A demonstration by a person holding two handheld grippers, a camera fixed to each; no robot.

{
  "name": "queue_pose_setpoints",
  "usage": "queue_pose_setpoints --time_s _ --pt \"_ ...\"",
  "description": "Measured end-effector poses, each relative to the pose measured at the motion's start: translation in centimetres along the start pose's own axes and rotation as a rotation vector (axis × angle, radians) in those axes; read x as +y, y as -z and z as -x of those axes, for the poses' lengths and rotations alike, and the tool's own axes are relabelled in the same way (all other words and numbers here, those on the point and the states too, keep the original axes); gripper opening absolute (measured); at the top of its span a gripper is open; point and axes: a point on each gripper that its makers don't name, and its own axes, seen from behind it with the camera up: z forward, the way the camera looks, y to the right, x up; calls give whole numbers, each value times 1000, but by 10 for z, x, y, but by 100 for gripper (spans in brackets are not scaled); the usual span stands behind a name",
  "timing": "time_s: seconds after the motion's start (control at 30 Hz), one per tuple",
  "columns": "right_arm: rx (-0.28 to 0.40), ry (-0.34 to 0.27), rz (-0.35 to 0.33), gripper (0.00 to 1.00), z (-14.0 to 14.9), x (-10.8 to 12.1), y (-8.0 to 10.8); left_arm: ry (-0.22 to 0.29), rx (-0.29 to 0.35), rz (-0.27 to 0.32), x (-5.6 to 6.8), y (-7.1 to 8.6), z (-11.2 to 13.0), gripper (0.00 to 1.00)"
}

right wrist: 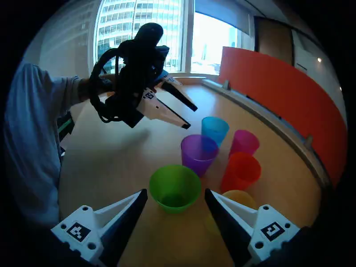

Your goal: Pour water

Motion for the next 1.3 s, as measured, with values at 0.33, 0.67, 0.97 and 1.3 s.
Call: queue_pose_setpoints --time_s 0.33,0.67,0.97,1.3 --pt "-18 15 -12 100 1 0 -15 1 -5 3 -4 -5 4 99" --pt "-34 31 -29 100 2 -1 -28 0 -14 10 -6 -10 10 99" --pt "-43 46 -33 99 4 -1 -33 0 -16 25 -6 -14 10 98" --pt "-43 44 -34 94 5 0 -34 -16 -27 38 -3 -26 7 98"
